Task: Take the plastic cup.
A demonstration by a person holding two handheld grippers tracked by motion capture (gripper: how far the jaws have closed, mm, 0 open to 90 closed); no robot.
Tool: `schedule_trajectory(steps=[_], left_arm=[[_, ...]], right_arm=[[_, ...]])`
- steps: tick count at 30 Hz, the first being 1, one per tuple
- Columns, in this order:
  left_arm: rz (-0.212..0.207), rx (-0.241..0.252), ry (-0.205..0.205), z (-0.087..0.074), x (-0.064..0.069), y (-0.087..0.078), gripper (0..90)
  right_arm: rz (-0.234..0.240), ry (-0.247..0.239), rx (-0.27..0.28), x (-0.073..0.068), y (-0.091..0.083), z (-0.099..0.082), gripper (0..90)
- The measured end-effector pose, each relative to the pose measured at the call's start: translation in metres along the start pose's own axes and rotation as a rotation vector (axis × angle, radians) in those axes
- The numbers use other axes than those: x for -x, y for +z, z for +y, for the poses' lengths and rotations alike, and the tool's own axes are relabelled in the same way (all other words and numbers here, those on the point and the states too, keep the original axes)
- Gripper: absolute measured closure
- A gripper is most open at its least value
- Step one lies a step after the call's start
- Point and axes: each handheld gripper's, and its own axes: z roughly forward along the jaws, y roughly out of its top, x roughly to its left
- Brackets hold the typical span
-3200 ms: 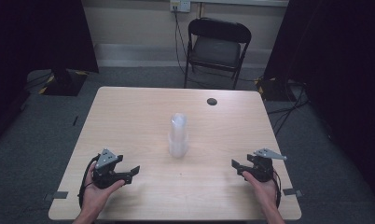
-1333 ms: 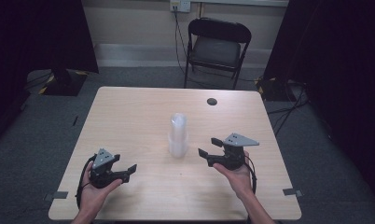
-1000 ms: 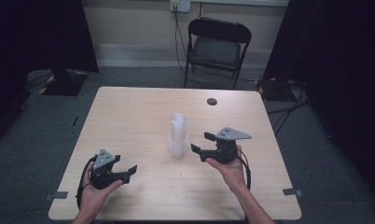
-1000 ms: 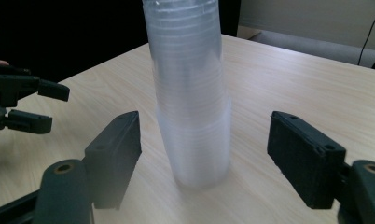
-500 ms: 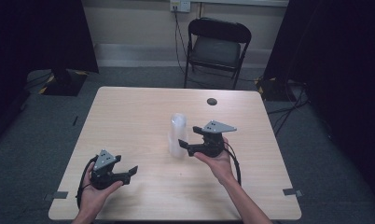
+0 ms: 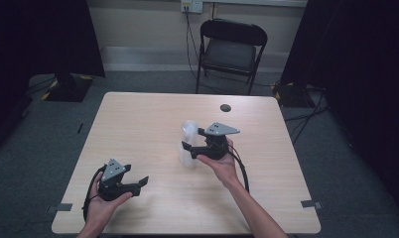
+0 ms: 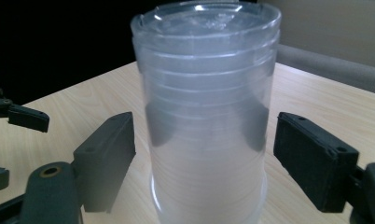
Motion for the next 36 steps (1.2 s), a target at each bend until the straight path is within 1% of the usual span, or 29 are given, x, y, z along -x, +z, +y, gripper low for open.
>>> schedule_trajectory(steps=[4, 7, 9, 11, 13, 15, 17, 24, 36], left_arm=[[-0.003, -0.002, 0.007, 0.0, 0.0, 0.001, 19.2], [-0.006, -0.005, 0.011, 0.001, 0.001, 0.001, 19.2], [-0.012, -0.003, 0.008, 0.0, 0.002, 0.001, 19.2], [-0.014, -0.002, 0.012, 0.0, 0.002, 0.001, 19.2], [-0.015, -0.001, 0.007, 0.0, 0.002, 0.001, 19.2], [-0.014, -0.002, 0.006, 0.0, 0.002, 0.001, 19.1], [-0.014, -0.002, 0.002, 0.0, 0.002, 0.0, 19.1], [-0.015, -0.001, 0.001, 0.0, 0.002, 0.0, 19.0], [-0.014, -0.007, 0.001, 0.0, 0.002, 0.001, 19.0]], right_arm=[[-0.003, 0.0, -0.009, 0.001, 0.008, 0.001, 20.5], [-0.01, -0.009, 0.002, 0.001, 0.011, 0.001, 25.2], [-0.001, 0.003, 0.002, 0.002, 0.014, 0.001, 25.3], [0.0, 0.003, 0.001, 0.003, 0.016, 0.0, 26.2], [0.003, -0.001, -0.002, 0.003, 0.018, 0.0, 27.3], [0.004, -0.002, -0.015, 0.003, 0.02, -0.001, 29.0], [0.009, 0.002, -0.018, 0.003, 0.021, -0.002, 28.6], [0.009, -0.008, -0.02, 0.003, 0.021, -0.001, 30.9], [0.013, -0.009, -0.012, 0.003, 0.02, 0.003, 31.1]])
